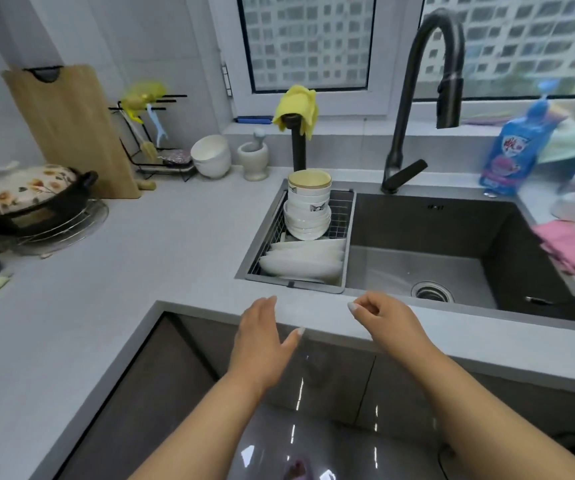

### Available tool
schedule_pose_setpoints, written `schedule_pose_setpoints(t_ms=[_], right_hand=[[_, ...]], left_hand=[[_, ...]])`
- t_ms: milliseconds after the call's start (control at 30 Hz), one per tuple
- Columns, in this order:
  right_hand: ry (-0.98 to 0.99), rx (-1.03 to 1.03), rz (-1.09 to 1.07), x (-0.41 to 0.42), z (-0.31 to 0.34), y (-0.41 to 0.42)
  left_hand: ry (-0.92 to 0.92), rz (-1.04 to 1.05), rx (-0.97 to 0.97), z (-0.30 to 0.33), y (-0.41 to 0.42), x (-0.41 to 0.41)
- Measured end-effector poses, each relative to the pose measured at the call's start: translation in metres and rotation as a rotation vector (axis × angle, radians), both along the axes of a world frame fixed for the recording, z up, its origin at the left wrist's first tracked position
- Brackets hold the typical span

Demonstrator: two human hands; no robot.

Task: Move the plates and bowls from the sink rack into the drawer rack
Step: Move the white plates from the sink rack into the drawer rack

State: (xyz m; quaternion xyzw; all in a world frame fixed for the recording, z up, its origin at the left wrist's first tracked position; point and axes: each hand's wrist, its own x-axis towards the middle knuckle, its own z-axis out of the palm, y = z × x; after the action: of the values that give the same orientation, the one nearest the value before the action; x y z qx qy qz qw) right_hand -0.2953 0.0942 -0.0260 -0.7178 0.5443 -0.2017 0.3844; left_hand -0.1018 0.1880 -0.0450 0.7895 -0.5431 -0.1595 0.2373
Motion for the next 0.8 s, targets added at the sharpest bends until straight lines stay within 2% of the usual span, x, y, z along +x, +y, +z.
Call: schedule_pose_setpoints(t_ms=[200, 367, 467, 600, 800], right_hand=[[0.063, -0.056, -0.065, 0.050, 0.008, -0.071], [0.108, -0.090, -0.059, 0.102, -0.009, -0.141], [0.239, -0.109, 0.003, 0.123, -0.023, -0.174], [0.443, -0.131, 0.117, 0.135, -0.030, -0.198], [0.418, -0.135, 0.150, 0.137, -0.032, -0.208]], left_hand=[[0.000, -0.061, 0.057, -0.008, -0.066, 0.043], [-0.057, -0.156, 0.023, -0.012, -0.119, 0.075], [-0.098, -0.216, 0.058, -0.012, -0.149, 0.086], [-0.114, -0.300, 0.207, -0.013, -0.180, 0.096], [-0.128, -0.375, 0.243, -0.025, -0.195, 0.103]])
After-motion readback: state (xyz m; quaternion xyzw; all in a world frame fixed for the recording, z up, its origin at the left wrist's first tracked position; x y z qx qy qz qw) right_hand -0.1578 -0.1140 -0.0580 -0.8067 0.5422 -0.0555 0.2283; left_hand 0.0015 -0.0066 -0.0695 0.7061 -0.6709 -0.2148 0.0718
